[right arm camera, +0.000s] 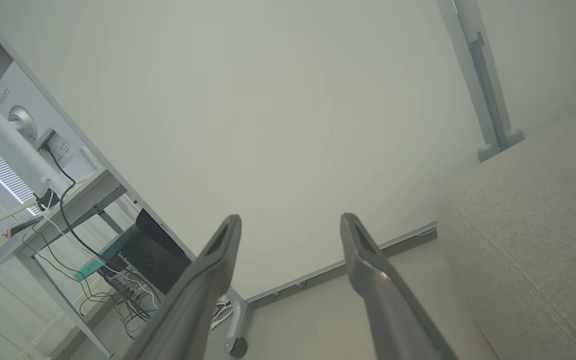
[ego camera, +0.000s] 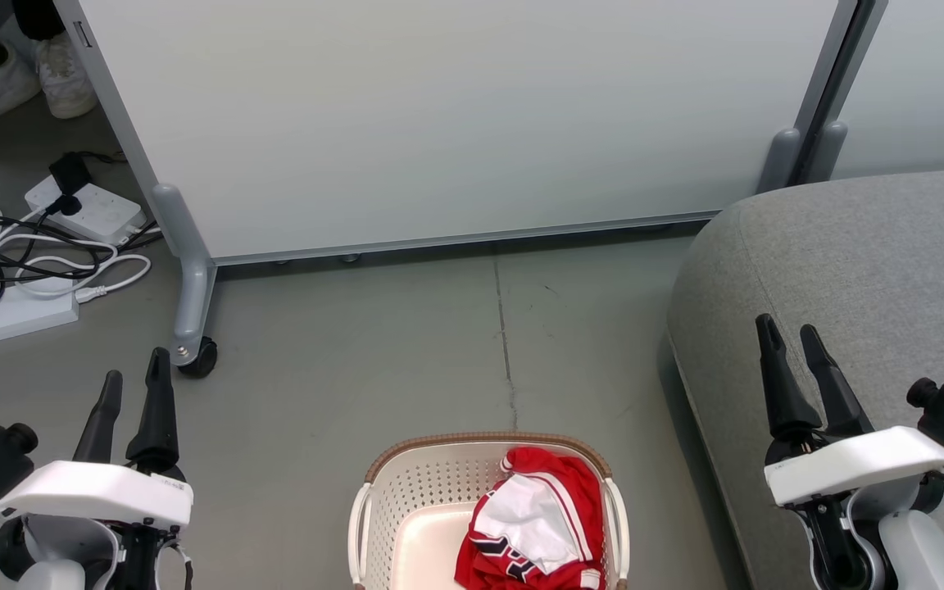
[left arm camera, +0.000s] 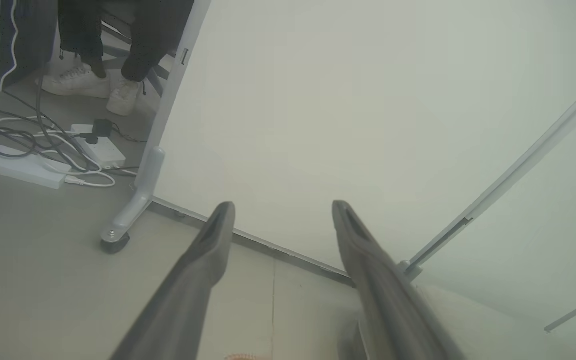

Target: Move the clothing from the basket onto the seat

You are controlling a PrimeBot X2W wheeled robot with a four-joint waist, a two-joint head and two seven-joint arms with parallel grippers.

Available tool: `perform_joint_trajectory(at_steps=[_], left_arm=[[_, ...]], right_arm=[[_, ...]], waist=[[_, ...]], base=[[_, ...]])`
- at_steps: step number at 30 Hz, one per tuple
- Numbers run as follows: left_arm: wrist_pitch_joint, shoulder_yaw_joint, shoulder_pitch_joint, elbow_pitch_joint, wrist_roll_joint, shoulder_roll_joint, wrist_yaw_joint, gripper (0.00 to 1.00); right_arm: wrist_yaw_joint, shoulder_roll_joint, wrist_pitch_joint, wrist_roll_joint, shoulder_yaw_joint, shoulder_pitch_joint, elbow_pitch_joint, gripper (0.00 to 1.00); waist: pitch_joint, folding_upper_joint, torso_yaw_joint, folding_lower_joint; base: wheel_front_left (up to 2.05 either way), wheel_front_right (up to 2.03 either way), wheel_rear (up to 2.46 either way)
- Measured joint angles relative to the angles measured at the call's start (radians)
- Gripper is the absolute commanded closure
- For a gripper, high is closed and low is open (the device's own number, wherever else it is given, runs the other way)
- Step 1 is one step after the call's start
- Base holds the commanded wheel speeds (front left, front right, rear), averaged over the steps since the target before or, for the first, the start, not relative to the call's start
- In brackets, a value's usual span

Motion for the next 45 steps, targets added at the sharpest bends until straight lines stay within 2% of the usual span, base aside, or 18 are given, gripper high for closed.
perform_joint_trajectory(at_steps=[21,45], left_arm=[[-0.086,-0.112,0.025,0.052,0.235,0.025,0.036,0.0],[-0.157,-0.186,0.045,0.116,0.402,0.045,0.087,0.0]], right_arm=[[0.0,0.01,0.012,-0.289,-0.042,0.016,0.056,0.0],[0.002,0.023,0.004,-0.525,-0.071,0.042,0.06,0.0]], waist=[[-0.01,0.0,0.004,-0.0001],[-0.019,0.0,0.01,0.0]], base=[[0.0,0.0,0.0],[0.0,0.0,0.0]])
